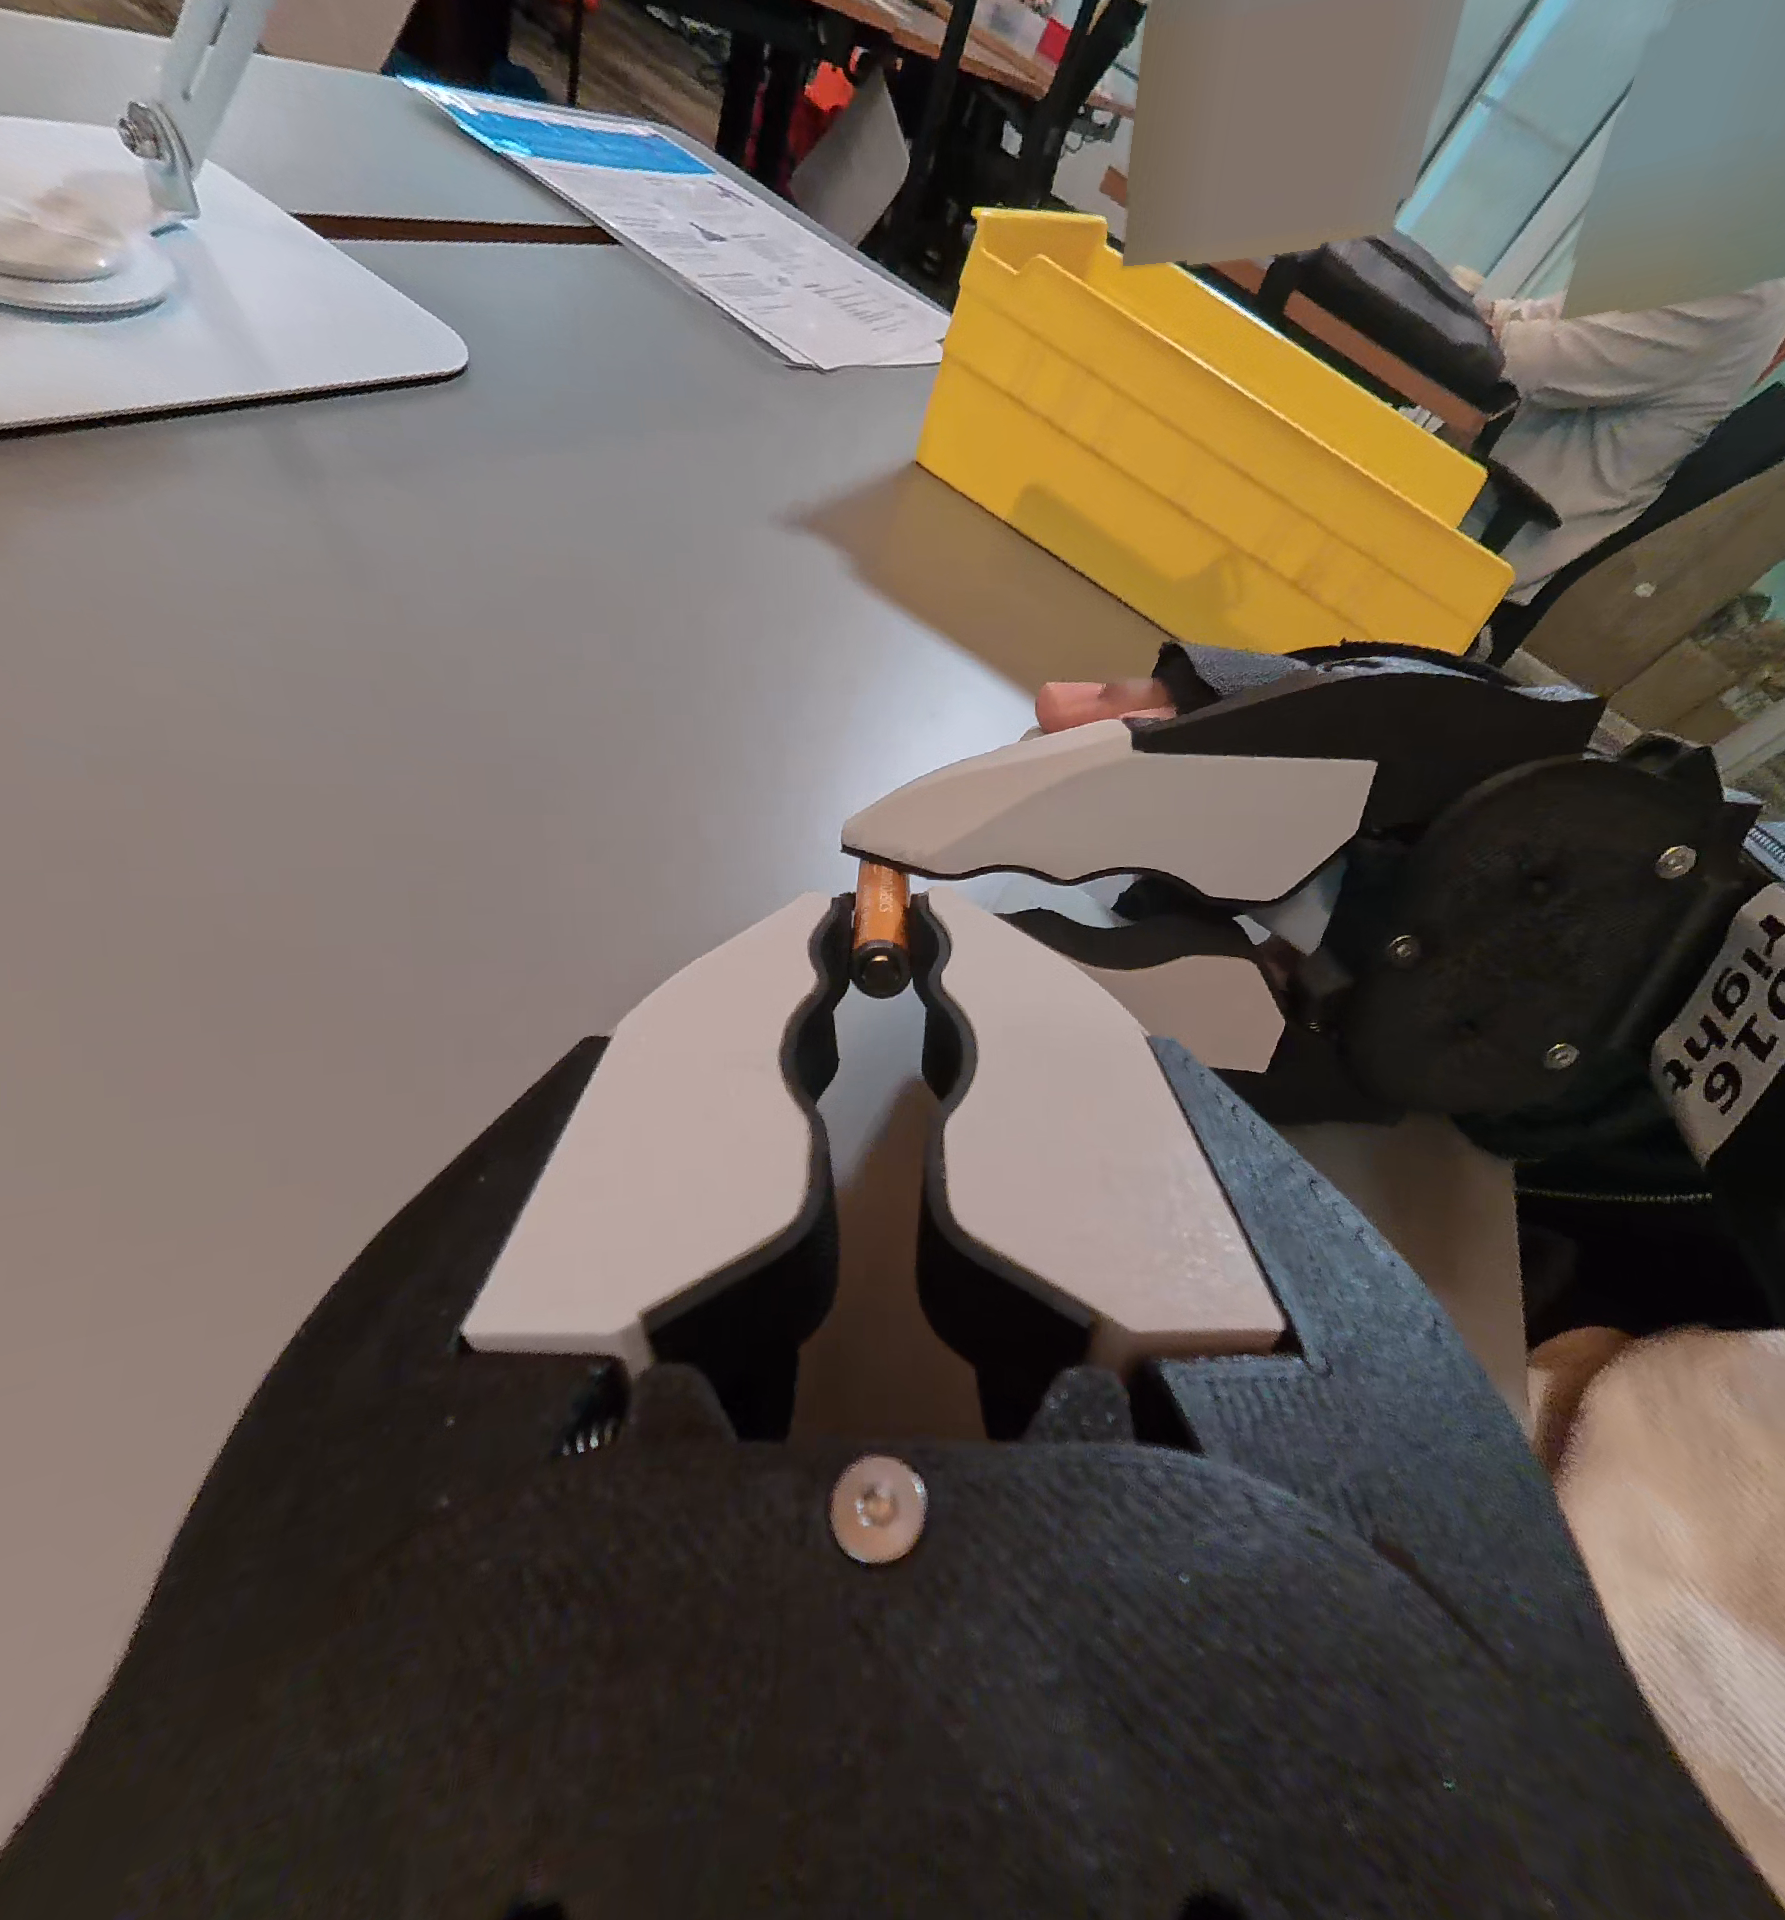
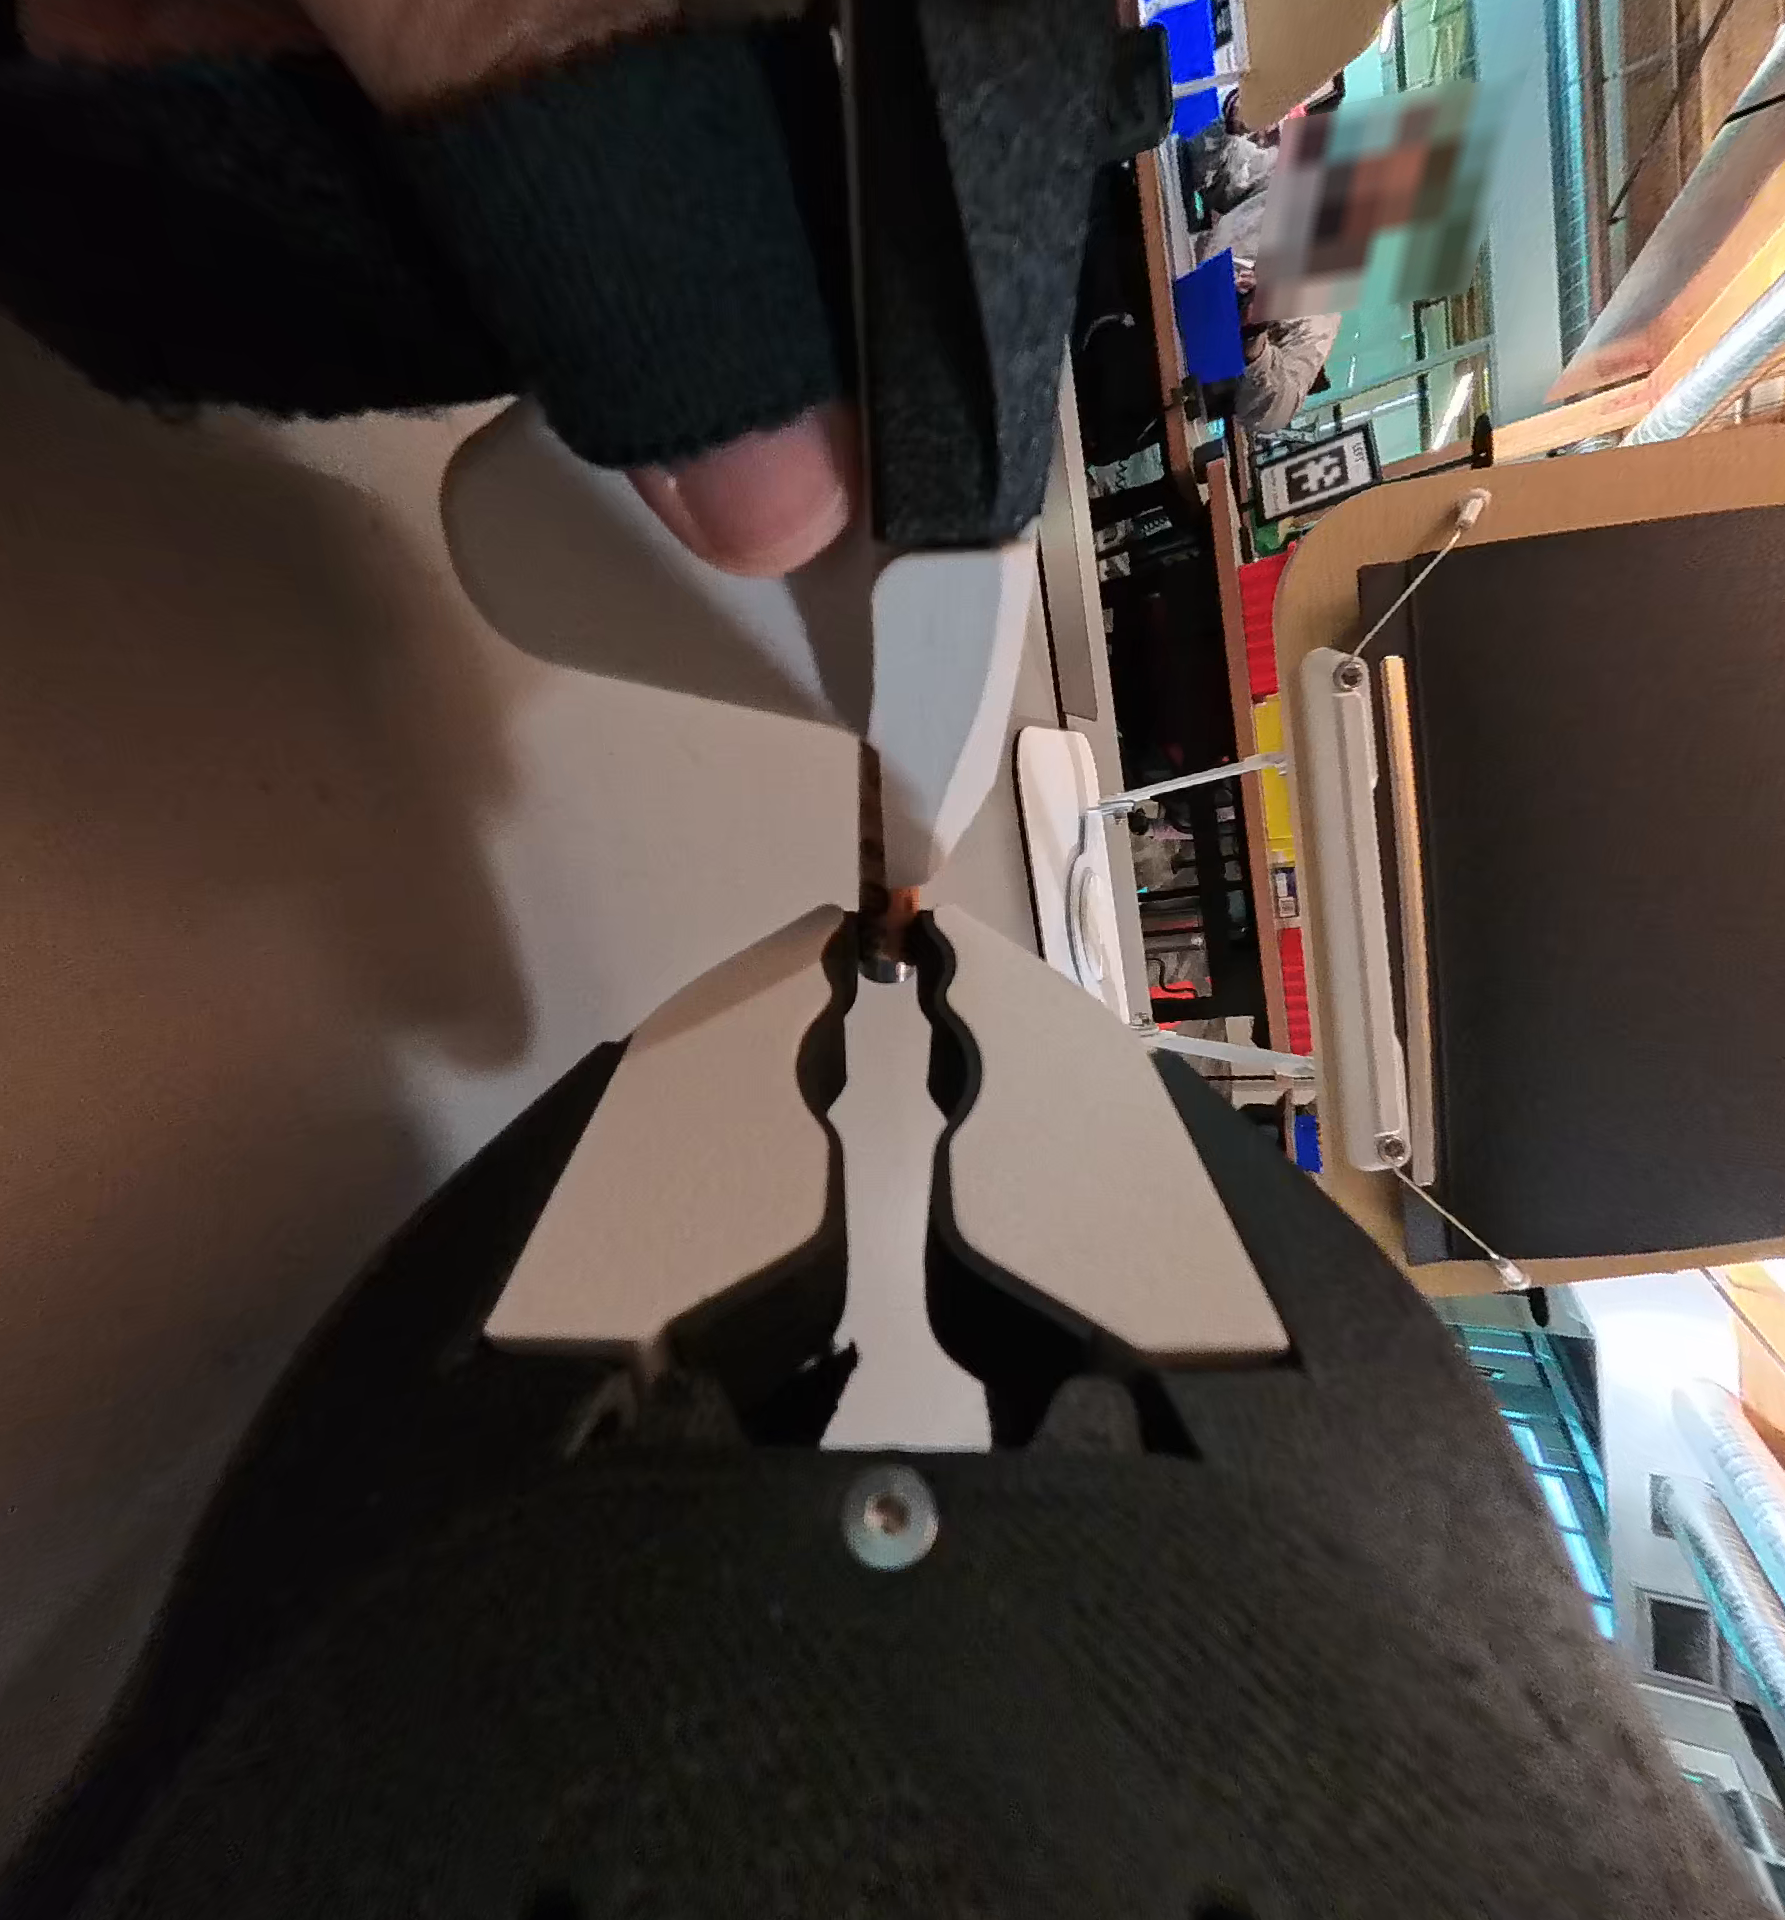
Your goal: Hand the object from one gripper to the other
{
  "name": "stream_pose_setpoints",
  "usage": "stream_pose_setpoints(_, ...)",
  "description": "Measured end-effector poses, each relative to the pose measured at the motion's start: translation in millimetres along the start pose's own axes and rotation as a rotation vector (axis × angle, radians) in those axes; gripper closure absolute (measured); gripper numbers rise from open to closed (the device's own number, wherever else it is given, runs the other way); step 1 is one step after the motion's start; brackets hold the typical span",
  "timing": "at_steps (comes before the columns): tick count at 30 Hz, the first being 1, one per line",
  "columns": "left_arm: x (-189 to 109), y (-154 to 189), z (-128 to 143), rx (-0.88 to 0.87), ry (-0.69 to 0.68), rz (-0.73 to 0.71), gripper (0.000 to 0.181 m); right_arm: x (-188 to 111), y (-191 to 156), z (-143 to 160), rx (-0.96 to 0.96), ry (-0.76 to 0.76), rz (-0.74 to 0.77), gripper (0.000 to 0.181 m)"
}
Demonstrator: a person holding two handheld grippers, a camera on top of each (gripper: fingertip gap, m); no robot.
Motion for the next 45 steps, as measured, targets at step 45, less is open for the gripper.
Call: stream_pose_setpoints(45, -14, 4, -15, -0.045, 0.370, 0.397, 0.170, -6, 55, 26, 1.324, 0.526, -1.125, 0.171)
Point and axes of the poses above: each gripper's, where its closed fingertips meet, x out along the fingers, z out of its underside, y = z × x across the jaws, the point moved 9 cm from there along -x, back along the fingers, and after that the axes turned 15 degrees about x, right-handed, at the moved point
